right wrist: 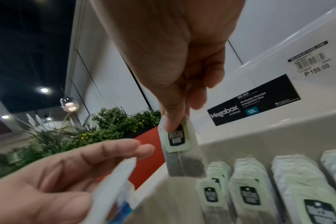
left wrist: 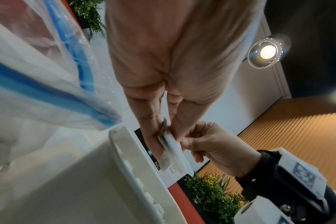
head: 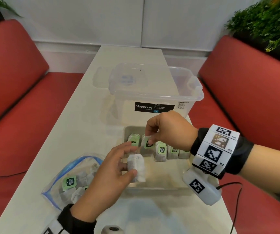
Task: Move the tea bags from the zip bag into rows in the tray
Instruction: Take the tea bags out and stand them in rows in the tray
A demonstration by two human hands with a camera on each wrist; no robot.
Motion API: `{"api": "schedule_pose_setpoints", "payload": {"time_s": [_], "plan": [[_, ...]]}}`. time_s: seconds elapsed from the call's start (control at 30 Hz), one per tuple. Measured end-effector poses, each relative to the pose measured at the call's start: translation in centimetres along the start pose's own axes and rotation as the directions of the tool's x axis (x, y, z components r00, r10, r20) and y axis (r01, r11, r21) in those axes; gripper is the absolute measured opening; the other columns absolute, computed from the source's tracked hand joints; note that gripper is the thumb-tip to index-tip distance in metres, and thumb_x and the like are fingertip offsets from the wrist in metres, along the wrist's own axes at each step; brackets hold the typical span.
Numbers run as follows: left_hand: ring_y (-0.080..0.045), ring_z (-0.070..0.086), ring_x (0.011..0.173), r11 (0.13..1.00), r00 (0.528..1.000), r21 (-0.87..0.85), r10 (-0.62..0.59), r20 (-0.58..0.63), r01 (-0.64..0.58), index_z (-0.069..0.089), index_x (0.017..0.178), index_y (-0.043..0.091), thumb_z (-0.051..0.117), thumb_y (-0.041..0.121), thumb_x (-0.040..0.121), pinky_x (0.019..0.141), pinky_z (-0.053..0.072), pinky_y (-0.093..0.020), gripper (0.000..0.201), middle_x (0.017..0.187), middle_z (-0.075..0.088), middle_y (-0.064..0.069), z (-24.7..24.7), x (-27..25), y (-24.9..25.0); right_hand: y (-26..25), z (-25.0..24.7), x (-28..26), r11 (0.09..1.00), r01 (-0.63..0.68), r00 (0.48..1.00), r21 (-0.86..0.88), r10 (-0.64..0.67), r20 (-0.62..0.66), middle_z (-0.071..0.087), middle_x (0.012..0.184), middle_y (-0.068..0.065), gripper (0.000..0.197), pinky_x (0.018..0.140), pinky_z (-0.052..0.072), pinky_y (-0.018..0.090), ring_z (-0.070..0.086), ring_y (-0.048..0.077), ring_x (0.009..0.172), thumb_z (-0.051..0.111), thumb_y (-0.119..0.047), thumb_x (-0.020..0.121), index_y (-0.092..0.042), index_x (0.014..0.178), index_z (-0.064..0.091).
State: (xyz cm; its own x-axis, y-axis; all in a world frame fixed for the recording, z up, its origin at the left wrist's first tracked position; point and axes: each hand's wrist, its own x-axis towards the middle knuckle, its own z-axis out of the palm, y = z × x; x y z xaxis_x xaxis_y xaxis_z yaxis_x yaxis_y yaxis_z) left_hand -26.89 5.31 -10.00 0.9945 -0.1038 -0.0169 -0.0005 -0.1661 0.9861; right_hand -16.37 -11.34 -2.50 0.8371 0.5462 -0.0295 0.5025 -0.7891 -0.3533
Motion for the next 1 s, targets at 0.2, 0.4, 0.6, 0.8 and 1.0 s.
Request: {"api": "schedule_pose_setpoints", "payload": {"time_s": [0.2, 0.4, 0.6, 0.8, 1.0], "plan": [[-0.015, 0.067, 0.083, 0.991, 0.995, -0.133, -0.041, -0.095, 0.028, 0.061, 0.106, 0.032, 0.061, -0.013, 0.079, 0.062, 0.052, -0.017, 0.053, 0.126, 0.053, 0.017, -1.1, -0.6, -1.0, 2.0, 2.2, 2.3, 0.984, -0.105, 0.978, -0.147, 0.129, 0.163, 0.062, 0.074, -0.009, 0.011, 0.070, 0.049, 0.029, 0.060, 0.015, 0.075, 0.076, -0.020, 0.073, -0.025, 0.080, 0.069], [-0.013, 0.068, 0.090, 0.988, 0.985, -0.147, -0.078, -0.153, 0.056, 0.062, 0.096, 0.047, 0.064, -0.008, 0.078, 0.080, 0.055, -0.033, 0.058, 0.124, 0.054, 0.026, -1.9, -1.0, -1.7, 3.1, 5.0, 4.3, 0.970, -0.132, 0.941, -0.202, 0.187, 0.283, 0.068, 0.082, -0.002, 0.008, 0.064, 0.046, 0.026, 0.059, 0.018, 0.073, 0.069, -0.017, 0.077, -0.024, 0.077, 0.063], [-0.013, 0.068, 0.092, 0.984, 0.980, -0.153, -0.113, -0.163, 0.088, 0.062, 0.098, 0.049, 0.066, -0.005, 0.077, 0.084, 0.054, -0.039, 0.058, 0.119, 0.055, 0.032, -2.3, -1.0, -2.2, 3.4, 6.2, 5.5, 0.973, -0.125, 0.909, -0.194, 0.191, 0.371, 0.068, 0.081, 0.000, 0.009, 0.066, 0.050, 0.026, 0.061, 0.016, 0.069, 0.064, -0.012, 0.079, -0.020, 0.076, 0.063], [-0.013, 0.068, 0.092, 0.977, 0.980, -0.180, -0.141, -0.144, 0.114, 0.063, 0.095, 0.048, 0.065, -0.007, 0.078, 0.080, 0.054, -0.034, 0.057, 0.124, 0.054, 0.029, -2.3, -1.0, -2.2, 3.4, 6.8, 5.9, 0.967, -0.103, 0.906, -0.232, 0.187, 0.380, 0.064, 0.078, 0.000, 0.009, 0.055, 0.040, 0.021, 0.057, 0.018, 0.072, 0.064, -0.013, 0.078, -0.020, 0.073, 0.062], [-0.013, 0.068, 0.091, 0.975, 0.979, -0.187, -0.150, -0.138, 0.123, 0.063, 0.094, 0.048, 0.065, -0.007, 0.078, 0.078, 0.055, -0.033, 0.058, 0.123, 0.054, 0.029, -2.3, -0.8, -2.2, 3.6, 6.9, 6.0, 0.972, -0.098, 0.919, -0.216, 0.171, 0.354, 0.066, 0.078, 0.001, 0.002, 0.053, 0.037, 0.019, 0.055, 0.017, 0.071, 0.067, -0.015, 0.078, -0.017, 0.077, 0.067]]}}
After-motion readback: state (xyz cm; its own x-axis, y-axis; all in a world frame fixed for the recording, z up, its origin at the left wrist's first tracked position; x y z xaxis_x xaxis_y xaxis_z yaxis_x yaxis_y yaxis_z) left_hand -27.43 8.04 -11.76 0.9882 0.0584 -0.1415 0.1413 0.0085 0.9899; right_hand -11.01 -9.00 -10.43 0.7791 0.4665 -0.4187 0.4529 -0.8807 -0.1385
